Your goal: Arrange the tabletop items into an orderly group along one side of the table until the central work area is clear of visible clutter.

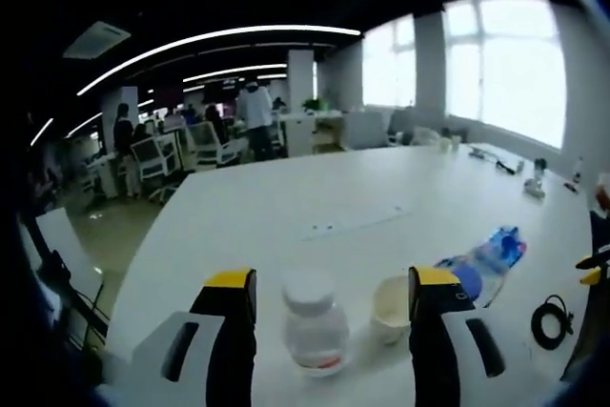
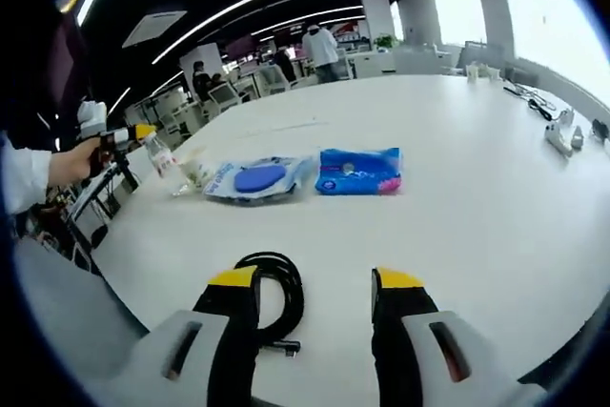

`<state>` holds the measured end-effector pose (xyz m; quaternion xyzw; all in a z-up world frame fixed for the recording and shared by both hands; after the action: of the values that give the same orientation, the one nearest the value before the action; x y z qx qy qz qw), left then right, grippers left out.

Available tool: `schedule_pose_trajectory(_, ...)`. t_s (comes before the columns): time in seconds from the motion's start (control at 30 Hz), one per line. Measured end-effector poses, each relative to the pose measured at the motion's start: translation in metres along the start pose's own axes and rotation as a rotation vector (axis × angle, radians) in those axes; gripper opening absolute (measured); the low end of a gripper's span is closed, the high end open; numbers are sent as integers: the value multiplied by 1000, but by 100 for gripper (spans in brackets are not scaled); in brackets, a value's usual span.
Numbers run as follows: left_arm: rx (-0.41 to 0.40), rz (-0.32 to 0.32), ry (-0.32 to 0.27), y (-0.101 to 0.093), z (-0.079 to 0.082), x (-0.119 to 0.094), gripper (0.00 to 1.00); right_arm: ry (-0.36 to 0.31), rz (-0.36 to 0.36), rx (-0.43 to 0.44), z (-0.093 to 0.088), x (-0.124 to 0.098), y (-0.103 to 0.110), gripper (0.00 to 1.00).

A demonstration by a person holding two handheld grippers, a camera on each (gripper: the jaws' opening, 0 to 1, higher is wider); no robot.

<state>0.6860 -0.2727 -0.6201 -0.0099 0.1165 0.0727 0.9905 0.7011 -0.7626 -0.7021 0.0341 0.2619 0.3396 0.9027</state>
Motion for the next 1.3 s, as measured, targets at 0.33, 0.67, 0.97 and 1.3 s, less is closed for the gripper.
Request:
schedule_pose_trajectory(0.33,-38,49,37,7,-6,3,31,-7,-50,32,-8,-14,-5,42)
schedule_pose_trajectory(0.67,-48,106,60,16,-5,5,18,1,-103,59,-18,-22,-17,41)
schedule_pose_trajectory(0.97,-132,181,72,17,-8,11,17,-12,-116,71,-18,-23,-19,40)
schedule_pose_trajectory(1.3,-116,168,51,1,-2,14,17,-19,-143,108,-23,-31,-25,40)
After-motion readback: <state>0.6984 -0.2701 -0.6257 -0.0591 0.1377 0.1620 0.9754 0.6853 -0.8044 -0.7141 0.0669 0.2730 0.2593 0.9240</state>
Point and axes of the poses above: the point that each gripper's makers call its tool centre point, and the gripper's own axes: x roughly forward along the fingers, y roughly to its left, z roughly out of its top, the point moved 5 cm from there along -x, roughly backward along the fingers, and after that the axes turned 9 degrees about -y, right-handed, at the moved point
